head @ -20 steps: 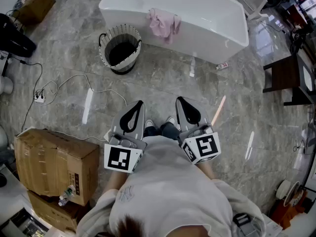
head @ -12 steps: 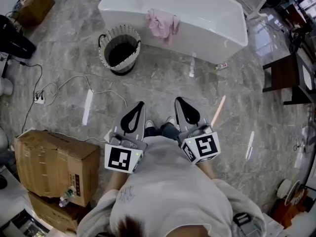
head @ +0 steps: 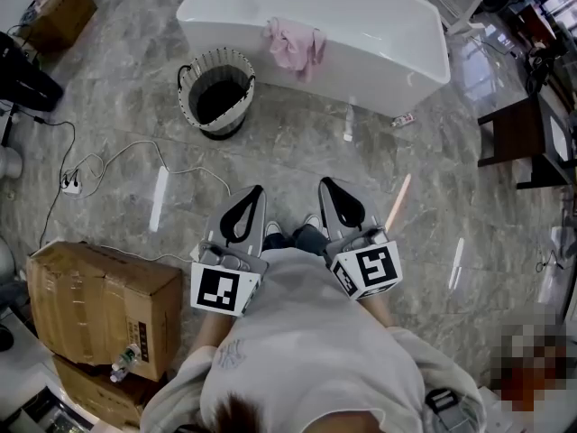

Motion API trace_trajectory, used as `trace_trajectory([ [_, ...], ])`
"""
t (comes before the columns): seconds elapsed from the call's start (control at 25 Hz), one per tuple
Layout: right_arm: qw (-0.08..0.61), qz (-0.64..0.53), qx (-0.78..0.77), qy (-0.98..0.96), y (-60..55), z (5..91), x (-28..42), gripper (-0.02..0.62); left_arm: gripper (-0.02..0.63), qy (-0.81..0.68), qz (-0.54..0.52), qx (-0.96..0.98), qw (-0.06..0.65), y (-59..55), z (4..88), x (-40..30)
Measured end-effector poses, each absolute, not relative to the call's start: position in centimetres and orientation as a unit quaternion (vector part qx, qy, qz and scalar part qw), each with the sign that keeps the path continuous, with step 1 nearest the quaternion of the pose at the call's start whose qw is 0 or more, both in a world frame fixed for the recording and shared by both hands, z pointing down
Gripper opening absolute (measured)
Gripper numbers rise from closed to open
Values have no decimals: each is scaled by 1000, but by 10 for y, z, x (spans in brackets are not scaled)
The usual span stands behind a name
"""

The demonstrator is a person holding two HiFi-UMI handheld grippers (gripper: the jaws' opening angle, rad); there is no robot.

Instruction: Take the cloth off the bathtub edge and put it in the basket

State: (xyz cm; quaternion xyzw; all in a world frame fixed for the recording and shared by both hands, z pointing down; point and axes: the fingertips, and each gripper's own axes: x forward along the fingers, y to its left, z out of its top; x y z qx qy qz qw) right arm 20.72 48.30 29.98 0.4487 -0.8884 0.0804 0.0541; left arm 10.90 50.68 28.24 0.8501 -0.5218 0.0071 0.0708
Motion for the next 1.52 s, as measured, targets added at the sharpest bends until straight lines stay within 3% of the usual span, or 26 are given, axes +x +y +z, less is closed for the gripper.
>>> trace_trajectory([
  [0.6, 64, 109, 469, -874, 453, 320, 218, -2, 8, -508, 27, 857, 81, 466, 311, 98],
  [1.52, 52, 103, 432, -894, 313, 320, 286, -2, 8, -546, 12, 836, 55, 337, 298, 177],
])
